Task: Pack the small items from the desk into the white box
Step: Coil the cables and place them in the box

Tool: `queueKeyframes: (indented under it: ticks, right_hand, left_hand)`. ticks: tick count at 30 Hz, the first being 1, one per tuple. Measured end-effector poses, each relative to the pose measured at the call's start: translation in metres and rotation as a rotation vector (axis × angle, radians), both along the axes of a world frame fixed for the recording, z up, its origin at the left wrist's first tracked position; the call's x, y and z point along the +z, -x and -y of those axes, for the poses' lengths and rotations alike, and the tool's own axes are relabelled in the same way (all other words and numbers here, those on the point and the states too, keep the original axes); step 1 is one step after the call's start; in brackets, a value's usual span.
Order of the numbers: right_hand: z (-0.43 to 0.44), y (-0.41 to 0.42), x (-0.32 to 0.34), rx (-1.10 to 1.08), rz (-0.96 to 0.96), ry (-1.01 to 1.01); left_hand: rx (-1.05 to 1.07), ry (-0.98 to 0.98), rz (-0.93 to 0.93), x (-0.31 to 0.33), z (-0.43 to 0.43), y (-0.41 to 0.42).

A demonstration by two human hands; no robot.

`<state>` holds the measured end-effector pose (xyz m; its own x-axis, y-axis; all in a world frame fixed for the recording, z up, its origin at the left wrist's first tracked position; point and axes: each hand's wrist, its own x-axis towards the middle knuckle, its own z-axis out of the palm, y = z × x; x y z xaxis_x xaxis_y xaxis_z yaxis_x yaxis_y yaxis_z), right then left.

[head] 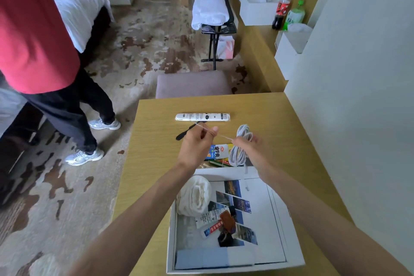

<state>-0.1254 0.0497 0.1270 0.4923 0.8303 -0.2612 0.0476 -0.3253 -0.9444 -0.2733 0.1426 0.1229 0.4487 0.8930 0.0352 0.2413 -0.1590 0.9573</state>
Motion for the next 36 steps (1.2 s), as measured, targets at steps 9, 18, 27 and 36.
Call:
queueKeyframes:
  ticks: [9, 18, 27, 36]
  right_hand:
    - [0.021, -0.008, -0.012, 0.123, -0.046, 0.122]
    - [0.032, -0.004, -0.024, 0.033, -0.291, -0.03]
    - [0.048, -0.009, -0.055, 0.385, 0.124, 0.195]
    - [0.043, 0.011, -0.1, 0.562, 0.499, 0.573]
  left_hand:
    - [-0.095, 0.088, 0.059, -0.017, 0.013, 0.009]
    - [-0.563, 0.307, -0.187, -0.032, 0.033, 0.018]
    - [-0.547, 0.31, -0.371, -0.048, 0.029, 0.024]
    - [-0.499, -0.278, -0.927, -0.071, 0.044, 0.031]
